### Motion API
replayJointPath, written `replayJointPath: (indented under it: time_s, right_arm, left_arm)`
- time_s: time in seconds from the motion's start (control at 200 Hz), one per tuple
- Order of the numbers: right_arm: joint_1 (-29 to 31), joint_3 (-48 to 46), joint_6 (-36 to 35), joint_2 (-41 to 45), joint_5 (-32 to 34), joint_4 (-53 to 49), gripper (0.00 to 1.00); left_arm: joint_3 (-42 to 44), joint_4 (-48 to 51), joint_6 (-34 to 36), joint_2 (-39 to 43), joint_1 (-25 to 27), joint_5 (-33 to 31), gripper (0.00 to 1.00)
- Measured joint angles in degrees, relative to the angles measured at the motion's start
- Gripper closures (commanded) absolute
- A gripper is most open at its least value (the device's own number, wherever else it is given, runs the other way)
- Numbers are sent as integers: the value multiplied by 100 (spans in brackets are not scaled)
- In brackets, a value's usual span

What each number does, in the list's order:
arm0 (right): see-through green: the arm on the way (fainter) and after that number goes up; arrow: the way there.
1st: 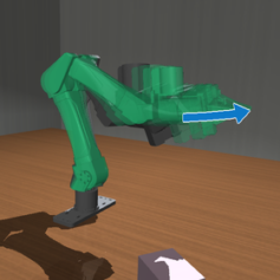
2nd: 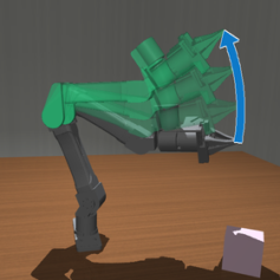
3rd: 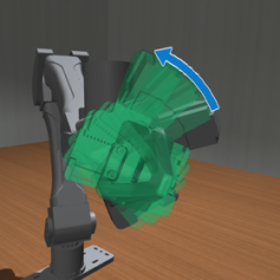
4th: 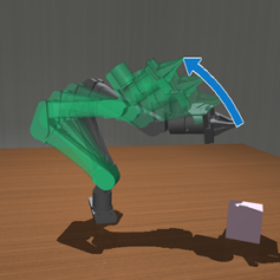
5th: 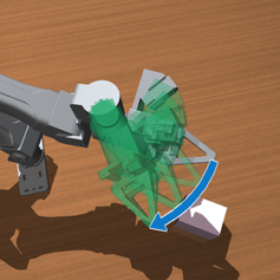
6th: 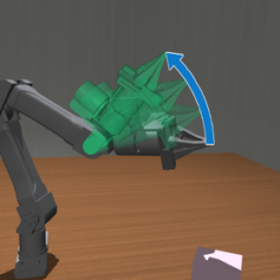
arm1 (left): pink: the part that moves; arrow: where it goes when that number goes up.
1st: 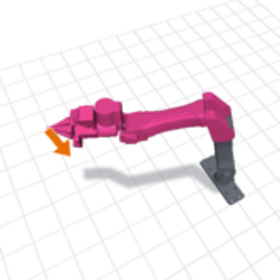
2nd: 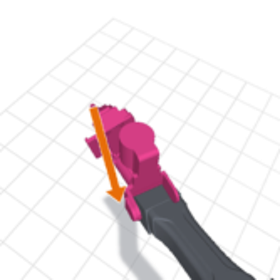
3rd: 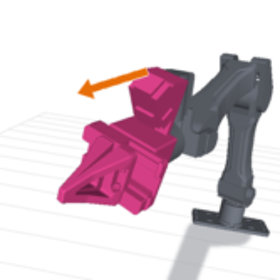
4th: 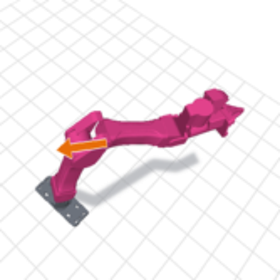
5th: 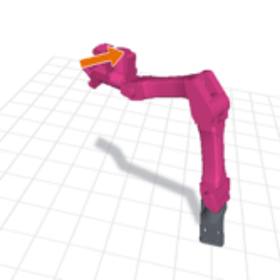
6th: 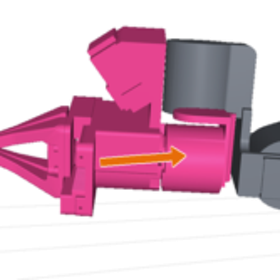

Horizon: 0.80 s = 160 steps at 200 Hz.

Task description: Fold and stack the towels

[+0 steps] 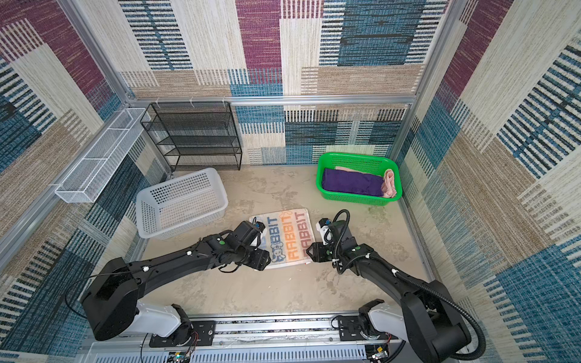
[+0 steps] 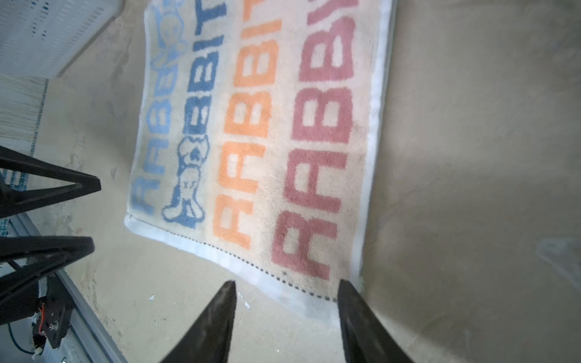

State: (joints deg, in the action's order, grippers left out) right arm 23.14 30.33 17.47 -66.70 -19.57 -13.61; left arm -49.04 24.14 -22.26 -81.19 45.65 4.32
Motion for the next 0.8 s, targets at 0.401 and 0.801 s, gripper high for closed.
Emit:
replayJointPath:
  time_s: [0.401,0.801]
  right_arm:
    - [-13,1119,11,-1073,859,496,34]
    - [-120,3084,-389,-3589,1502,1075,40]
  left_arm:
    - [-634,219,13,-262,-586,-846,1]
    - [-1908,101,153,-1779,-1497,-992,17]
